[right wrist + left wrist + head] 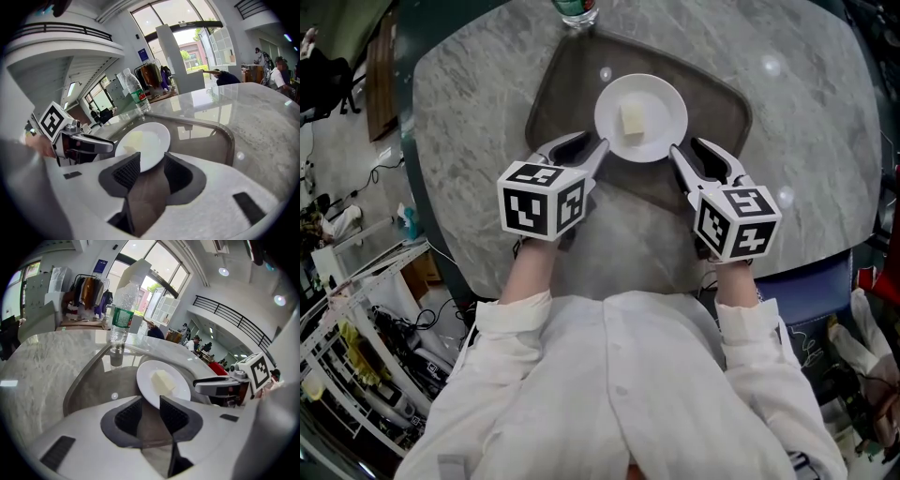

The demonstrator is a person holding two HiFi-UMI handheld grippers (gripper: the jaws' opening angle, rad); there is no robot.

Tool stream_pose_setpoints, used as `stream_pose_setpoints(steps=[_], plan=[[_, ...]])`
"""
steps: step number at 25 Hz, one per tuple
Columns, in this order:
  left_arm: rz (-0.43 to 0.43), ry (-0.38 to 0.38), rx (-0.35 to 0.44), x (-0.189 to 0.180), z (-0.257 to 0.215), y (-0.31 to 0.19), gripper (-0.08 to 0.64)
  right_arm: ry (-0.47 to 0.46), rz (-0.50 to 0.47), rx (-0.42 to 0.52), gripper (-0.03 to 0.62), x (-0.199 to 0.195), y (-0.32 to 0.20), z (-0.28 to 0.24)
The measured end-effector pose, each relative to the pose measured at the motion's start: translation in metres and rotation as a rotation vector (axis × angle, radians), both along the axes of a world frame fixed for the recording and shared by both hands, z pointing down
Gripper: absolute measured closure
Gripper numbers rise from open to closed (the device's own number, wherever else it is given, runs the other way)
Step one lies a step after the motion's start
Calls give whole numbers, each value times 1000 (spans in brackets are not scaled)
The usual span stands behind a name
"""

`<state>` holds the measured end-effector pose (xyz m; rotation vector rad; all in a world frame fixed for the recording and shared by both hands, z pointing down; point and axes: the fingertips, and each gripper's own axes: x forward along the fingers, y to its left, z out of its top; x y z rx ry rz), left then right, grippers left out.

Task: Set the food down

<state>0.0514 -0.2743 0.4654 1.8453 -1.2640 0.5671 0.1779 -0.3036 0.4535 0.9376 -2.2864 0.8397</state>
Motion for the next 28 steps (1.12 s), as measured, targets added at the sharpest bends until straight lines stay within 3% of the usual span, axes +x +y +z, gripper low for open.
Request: stream_pose_setpoints(steps=[10,18,28], plan=[[46,58,98,-8,-39,22,451,-28,38,134,471,-18,26,-51],[54,115,261,-55,-95,59,454,-35,85,245,512,-53,77,-98],[189,250,408,-73,-143,116,496,-32,170,358,566,-84,148,-140]])
